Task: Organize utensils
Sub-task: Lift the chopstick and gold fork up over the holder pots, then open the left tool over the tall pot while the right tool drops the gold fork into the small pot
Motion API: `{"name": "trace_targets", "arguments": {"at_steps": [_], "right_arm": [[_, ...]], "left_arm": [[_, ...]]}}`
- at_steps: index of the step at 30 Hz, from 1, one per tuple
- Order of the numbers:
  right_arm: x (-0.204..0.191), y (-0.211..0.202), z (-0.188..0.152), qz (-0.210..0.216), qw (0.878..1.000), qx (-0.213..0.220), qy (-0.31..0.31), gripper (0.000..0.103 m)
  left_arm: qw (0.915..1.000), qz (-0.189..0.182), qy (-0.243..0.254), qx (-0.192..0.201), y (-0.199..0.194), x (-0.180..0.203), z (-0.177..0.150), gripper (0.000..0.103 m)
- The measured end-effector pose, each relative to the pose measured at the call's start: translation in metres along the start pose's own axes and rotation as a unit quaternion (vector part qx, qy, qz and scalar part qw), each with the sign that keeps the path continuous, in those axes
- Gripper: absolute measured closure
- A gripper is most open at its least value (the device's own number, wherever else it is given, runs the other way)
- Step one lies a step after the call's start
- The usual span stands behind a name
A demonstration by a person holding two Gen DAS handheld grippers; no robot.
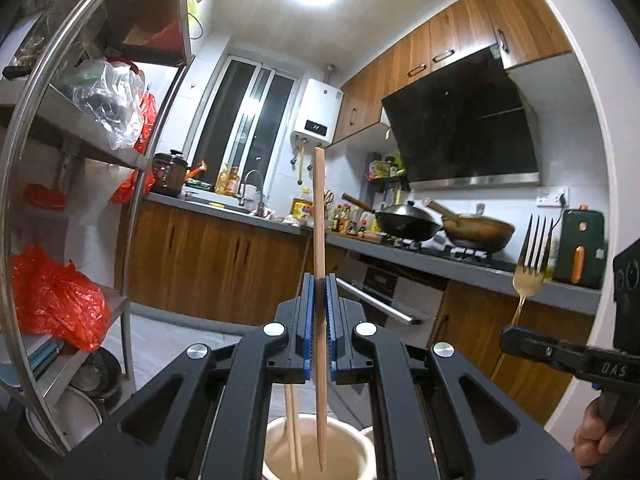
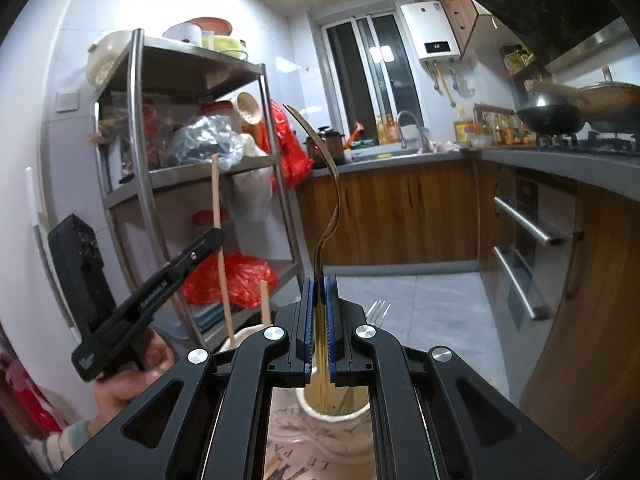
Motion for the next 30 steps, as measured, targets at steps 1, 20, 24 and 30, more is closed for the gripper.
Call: {"name": "trace_targets", "arguments": {"at_steps": [1,20,24,30], "right_arm": [[0.001,0.004,-0.001,-0.004,1.0,-0.002,-0.001,0.096],[0.002,0.06,-0.051,-0.03,0.993,-0.111,-0.018,0.096],[0.002,0.068,-0.058,-0.033,0.992,-0.124,-0.019,0.096],[0.005,0.068,-0.057,-0.032,0.992,-0.123,-0.013,0.096]], "left_arm": [[1.0,0.003,0.004,-0.006,0.004,0.001,-0.004,0.098],[0.9911,0.045,0.036,-0.121,0.014,-0.002,-0.061,0.098],[0.989,0.045,0.035,-0.136,0.016,-0.002,-0.066,0.098],[0.9877,0.045,0.04,-0.144,0.015,-0.004,-0.07,0.098]]}}
Point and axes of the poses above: each gripper's, at about its wrist camera, not at the fingertips, and y roughly the way its jaws point, x to its right, z to its top, the point moved 2 cm from there along y, roughly the way its jaws point, and after that the axes turned 4 degrees about y, right-handed, at the moved point
